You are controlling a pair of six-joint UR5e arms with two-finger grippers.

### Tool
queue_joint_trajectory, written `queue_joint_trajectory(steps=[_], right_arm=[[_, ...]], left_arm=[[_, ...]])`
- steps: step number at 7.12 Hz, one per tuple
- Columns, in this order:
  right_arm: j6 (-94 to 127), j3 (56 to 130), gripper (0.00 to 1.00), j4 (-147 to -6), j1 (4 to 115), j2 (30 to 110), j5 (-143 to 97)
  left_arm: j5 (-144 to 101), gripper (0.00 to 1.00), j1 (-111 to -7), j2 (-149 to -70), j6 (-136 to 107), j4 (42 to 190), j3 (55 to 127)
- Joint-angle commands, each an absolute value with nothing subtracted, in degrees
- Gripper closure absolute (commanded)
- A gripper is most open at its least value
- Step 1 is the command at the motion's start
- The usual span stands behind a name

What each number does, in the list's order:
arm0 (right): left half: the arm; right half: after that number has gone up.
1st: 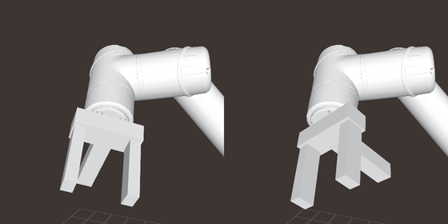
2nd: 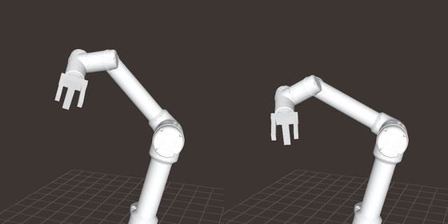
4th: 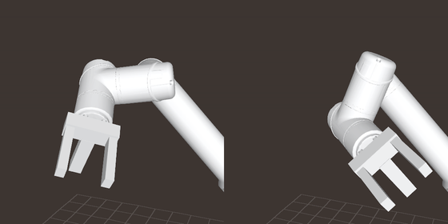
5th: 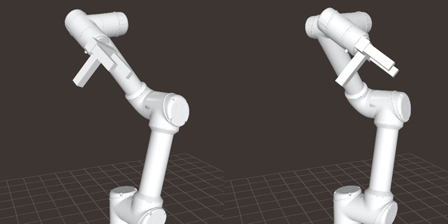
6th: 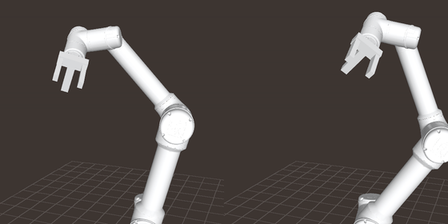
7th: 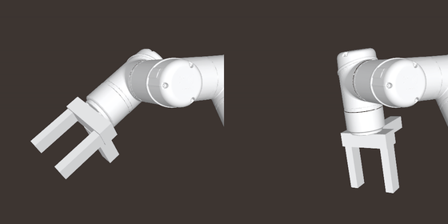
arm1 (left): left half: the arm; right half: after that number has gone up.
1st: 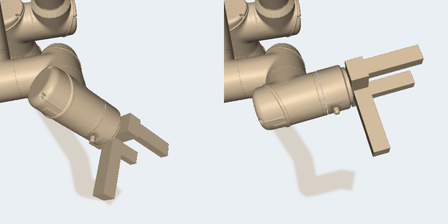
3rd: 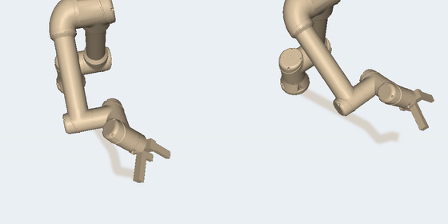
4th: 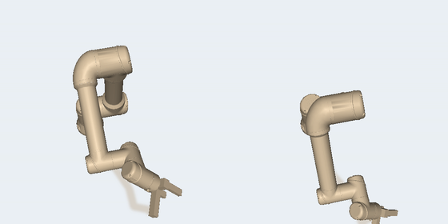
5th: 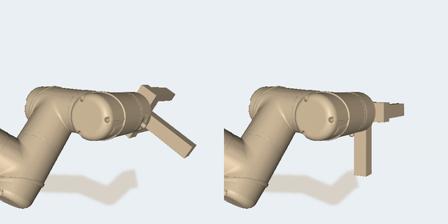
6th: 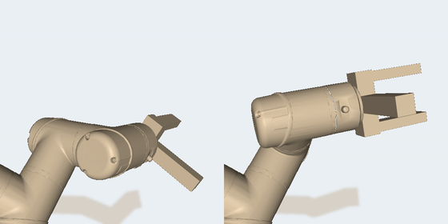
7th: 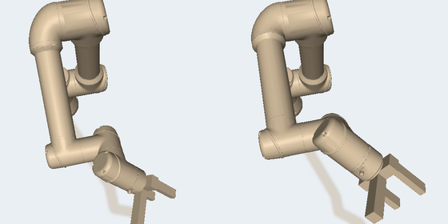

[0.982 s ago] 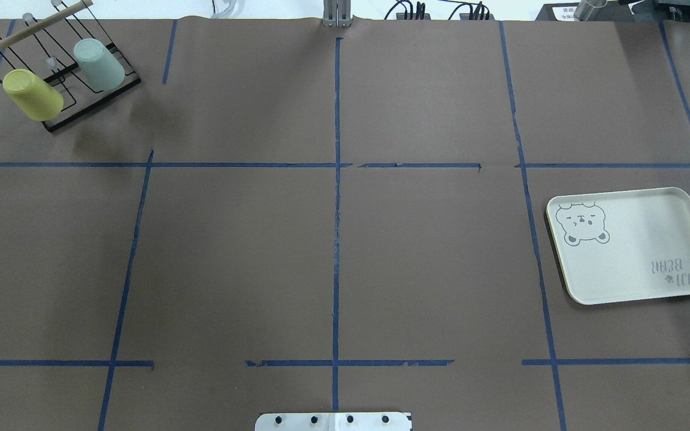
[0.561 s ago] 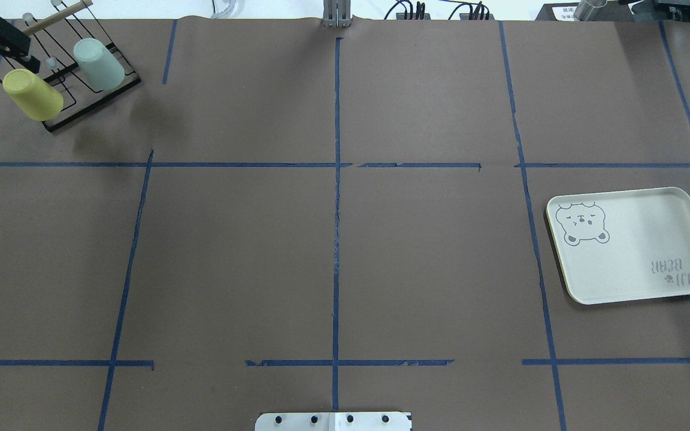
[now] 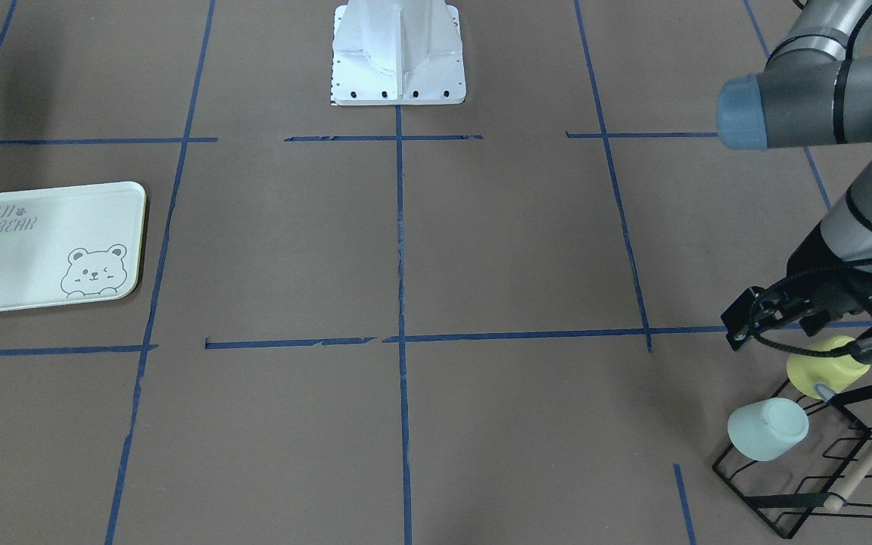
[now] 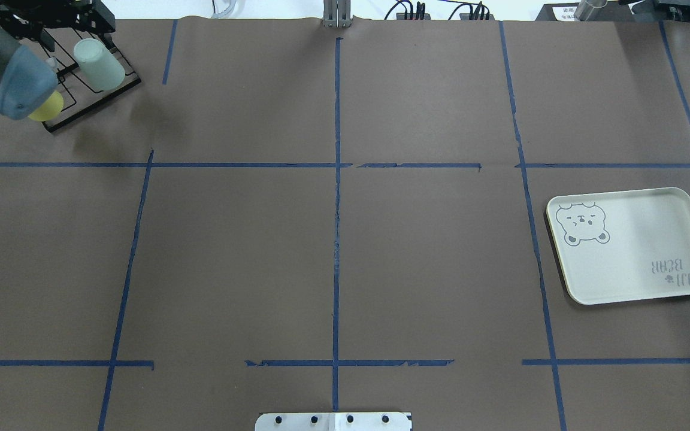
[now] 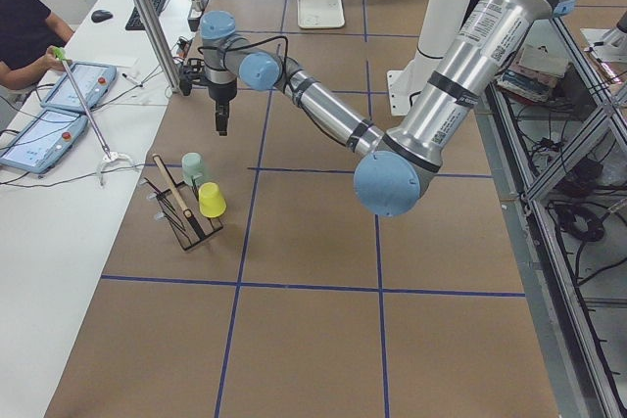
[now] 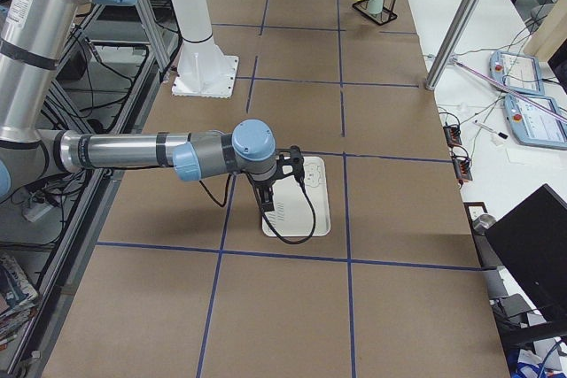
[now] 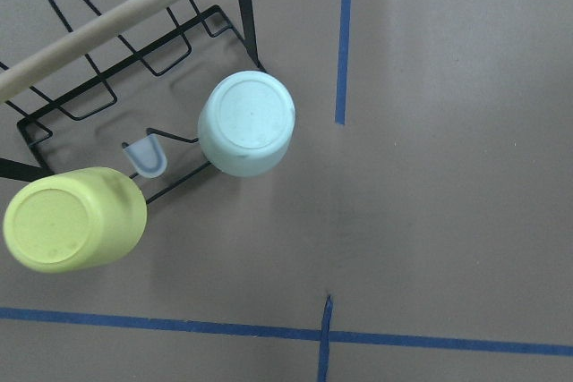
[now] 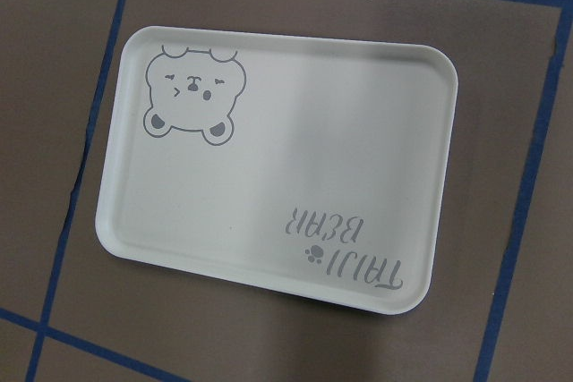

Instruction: Left arm grabs green cup and hands to right arm on tray

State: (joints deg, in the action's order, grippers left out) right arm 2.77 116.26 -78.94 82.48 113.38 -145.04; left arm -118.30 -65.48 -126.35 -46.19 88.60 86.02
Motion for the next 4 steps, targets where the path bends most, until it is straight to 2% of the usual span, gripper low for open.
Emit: queue_joint_trajectory(steps=[1,4], right_arm=[[2.90,116.19,0.00,-79.01,82.35,113.55,-145.46],[2.73,115.84,0.00,-79.01,82.27,113.64,-145.46]], left_arm=[[-108.77,0.00,-64.43,-131.03,-46.14,94.17,74.32],[-108.63,0.00,-64.60,-133.15,-46.93,102.39,64.01]])
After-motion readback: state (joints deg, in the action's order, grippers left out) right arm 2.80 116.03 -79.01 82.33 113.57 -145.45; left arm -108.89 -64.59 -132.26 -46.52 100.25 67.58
